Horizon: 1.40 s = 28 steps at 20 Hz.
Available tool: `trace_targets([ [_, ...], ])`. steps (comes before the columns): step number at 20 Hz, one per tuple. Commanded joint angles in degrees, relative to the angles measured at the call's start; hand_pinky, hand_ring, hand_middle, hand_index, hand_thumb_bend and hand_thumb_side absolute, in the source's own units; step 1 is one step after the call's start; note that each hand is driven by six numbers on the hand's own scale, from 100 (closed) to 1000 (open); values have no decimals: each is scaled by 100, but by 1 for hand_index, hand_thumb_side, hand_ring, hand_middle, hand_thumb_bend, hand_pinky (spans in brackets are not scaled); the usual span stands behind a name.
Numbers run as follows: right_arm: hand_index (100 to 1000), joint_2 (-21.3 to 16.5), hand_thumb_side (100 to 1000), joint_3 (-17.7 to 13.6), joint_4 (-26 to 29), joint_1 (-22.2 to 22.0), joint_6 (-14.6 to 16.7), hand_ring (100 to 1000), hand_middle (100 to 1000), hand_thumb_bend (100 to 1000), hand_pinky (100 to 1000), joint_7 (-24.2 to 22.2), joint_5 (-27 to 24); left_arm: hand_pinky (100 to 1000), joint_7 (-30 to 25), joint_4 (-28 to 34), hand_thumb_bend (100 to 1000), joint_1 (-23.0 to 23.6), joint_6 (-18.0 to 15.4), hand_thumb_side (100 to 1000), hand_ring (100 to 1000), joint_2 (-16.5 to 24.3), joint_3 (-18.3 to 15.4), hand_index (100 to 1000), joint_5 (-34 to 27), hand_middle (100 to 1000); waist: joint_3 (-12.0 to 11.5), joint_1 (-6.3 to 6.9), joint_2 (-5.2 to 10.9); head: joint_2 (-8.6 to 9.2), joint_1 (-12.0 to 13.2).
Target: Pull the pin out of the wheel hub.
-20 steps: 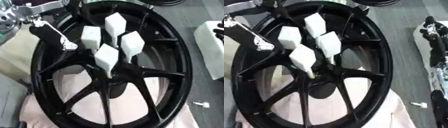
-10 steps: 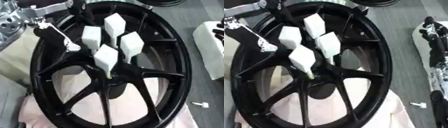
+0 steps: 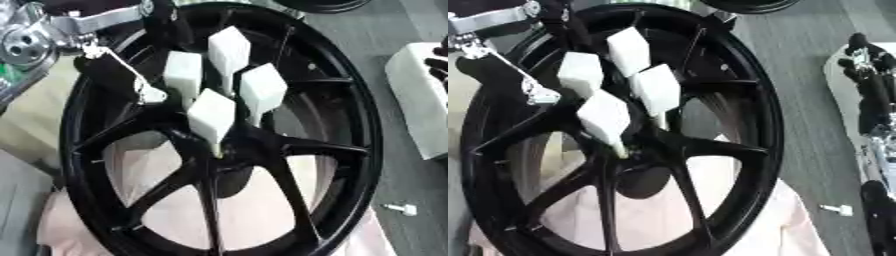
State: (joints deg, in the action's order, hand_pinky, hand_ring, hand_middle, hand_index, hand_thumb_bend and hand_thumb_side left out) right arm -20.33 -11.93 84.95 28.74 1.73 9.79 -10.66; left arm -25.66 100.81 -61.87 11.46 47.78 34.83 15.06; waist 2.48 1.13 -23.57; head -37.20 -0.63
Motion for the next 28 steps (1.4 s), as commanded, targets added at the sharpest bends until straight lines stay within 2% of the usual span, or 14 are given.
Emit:
trace_targets([
  [1, 754, -74, 591, -4, 137, 79, -7, 758, 719, 364, 885, -2, 28, 685, -19, -13, 482, -124, 32, 207, 567, 45, -26, 718, -24, 582, 14, -7, 108, 53, 12],
  [7, 754, -69, 591, -5, 140, 83, -8, 758, 720, 365, 886, -2, 26, 679, -159, -87, 469, -118, 105, 191, 554, 9, -1, 707, -127, 570, 17, -8, 111, 58, 13],
  [14, 755, -71, 591, -9, 136, 83, -11, 759, 721, 366, 886, 1, 27, 651, -185, -37, 433, -109, 138, 169, 499, -3, -7, 657, -291, 509, 16, -9, 115, 57, 13],
  [17, 756, -73, 591, -9, 135, 83, -12, 759, 721, 366, 886, 2, 27, 631, -158, -12, 399, -98, 160, 149, 458, 2, -24, 607, -344, 461, 14, -8, 117, 53, 8],
  [23, 756, -74, 591, -9, 133, 82, -13, 759, 721, 366, 886, 0, 30, 630, -61, 38, 397, -96, 212, 150, 456, 13, -35, 604, -446, 459, 12, -8, 118, 53, 8],
  [24, 756, -74, 593, -9, 133, 81, -13, 759, 721, 363, 887, 0, 29, 573, -51, 41, 305, -98, 216, 100, 348, 9, -43, 490, -454, 334, 12, -9, 118, 53, 6],
  [28, 757, -70, 596, -7, 135, 81, -9, 759, 722, 359, 887, -4, 19, 540, 205, 30, 231, -79, 269, 100, 303, -10, -105, 423, -609, 272, 10, -12, 120, 54, -20],
])
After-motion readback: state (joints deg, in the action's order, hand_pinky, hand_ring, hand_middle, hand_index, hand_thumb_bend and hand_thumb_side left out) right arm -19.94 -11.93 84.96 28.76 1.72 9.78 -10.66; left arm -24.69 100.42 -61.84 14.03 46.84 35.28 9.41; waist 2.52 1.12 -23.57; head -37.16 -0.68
